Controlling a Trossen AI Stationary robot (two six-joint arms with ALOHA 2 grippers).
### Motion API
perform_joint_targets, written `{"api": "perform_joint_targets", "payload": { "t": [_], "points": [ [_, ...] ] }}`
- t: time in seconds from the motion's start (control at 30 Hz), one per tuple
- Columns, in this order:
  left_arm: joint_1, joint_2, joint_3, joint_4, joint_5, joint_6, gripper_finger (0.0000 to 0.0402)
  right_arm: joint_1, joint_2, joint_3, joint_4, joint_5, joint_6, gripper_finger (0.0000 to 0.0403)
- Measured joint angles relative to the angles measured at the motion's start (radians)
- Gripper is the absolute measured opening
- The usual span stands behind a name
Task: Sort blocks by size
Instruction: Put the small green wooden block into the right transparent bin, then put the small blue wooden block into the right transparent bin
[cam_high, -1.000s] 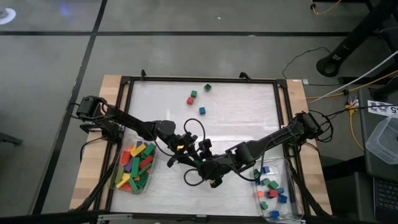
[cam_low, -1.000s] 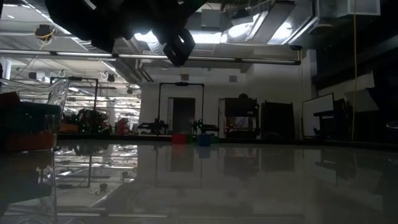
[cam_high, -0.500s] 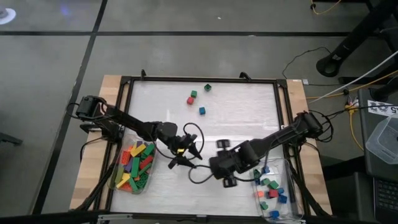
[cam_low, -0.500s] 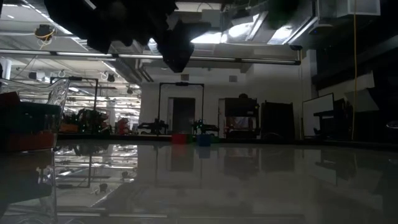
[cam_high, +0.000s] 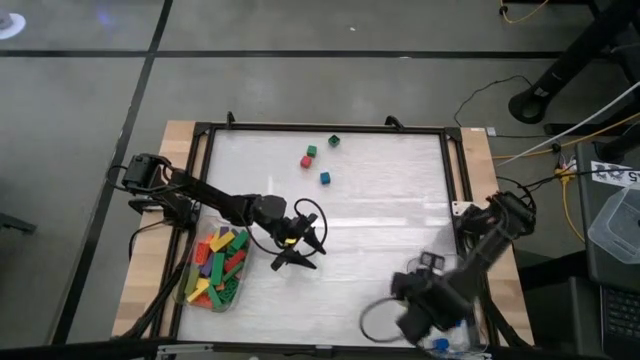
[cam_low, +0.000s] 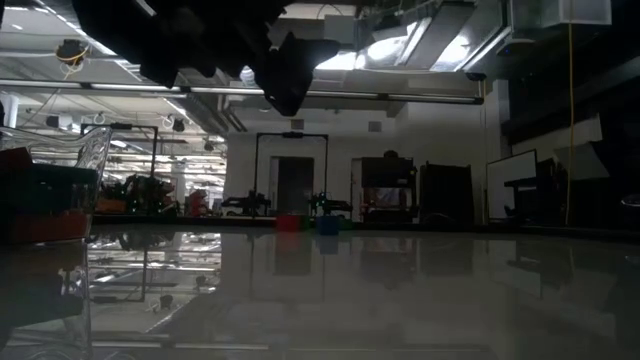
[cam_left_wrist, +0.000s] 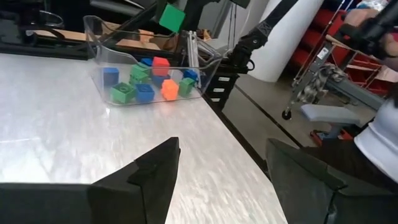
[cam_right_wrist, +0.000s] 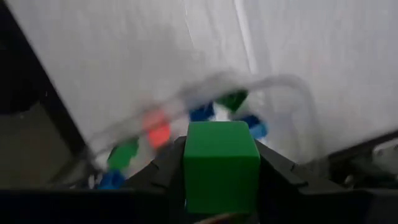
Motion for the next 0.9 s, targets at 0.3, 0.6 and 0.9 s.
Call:
{"api": "perform_joint_targets", "payload": {
  "t": [0.3,0.6,0.9],
  "points": [
    [0.003,0.001,0.000,0.000,0.000,-0.028,0.0225,0.140,0.004,-0.045,0.000,-0.018,0.275,0.0185],
    [0.096,-0.026,0.000,-0.022,0.027,-0.158,0.0225,0.128,0.004,-0.046,0.000,-0.060,0.277,0.0234],
    [0.233,-0.374,0.000,-0.368,0.120,-0.008,0.0225,0.008,-0.060,-0.023,0.002,0.172,0.014,0.0236]
  ]
}}
